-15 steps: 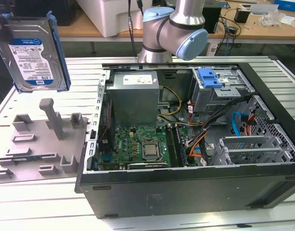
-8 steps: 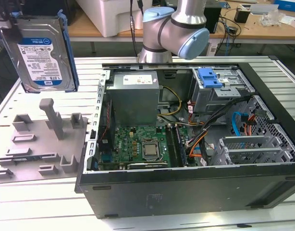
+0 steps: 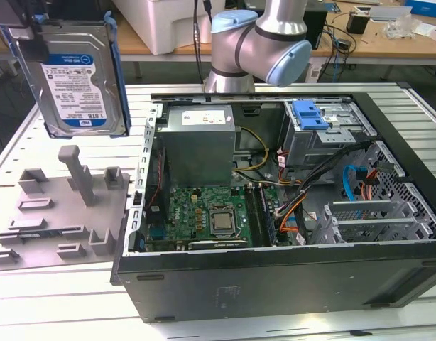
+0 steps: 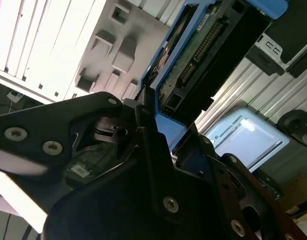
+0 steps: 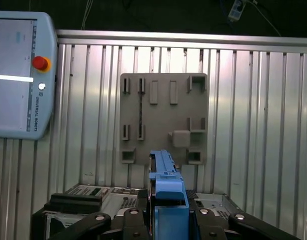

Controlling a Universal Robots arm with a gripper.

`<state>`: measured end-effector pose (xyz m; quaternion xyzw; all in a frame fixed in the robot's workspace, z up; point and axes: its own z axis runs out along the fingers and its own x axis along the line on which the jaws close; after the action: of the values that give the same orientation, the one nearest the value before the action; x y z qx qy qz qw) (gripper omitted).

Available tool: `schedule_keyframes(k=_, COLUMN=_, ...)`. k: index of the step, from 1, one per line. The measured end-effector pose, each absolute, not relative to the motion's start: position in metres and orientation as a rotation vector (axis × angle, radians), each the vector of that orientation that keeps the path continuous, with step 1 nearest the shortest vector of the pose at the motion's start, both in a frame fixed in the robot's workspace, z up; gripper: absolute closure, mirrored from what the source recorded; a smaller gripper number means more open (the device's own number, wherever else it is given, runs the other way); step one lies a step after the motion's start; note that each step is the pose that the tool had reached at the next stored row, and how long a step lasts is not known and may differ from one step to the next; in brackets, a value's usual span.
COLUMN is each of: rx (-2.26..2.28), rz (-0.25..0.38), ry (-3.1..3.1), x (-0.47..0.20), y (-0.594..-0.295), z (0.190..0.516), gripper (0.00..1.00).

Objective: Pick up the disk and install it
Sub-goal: 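Pick up the disk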

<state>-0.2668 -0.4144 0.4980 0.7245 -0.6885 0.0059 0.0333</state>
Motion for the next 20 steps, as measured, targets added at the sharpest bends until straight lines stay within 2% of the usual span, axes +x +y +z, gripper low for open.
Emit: schedule_keyframes(k=20, rx=2.222, rz=-0.003, ry=-2.110, x=-0.201, y=-0.449, z=0.514, gripper=0.63)
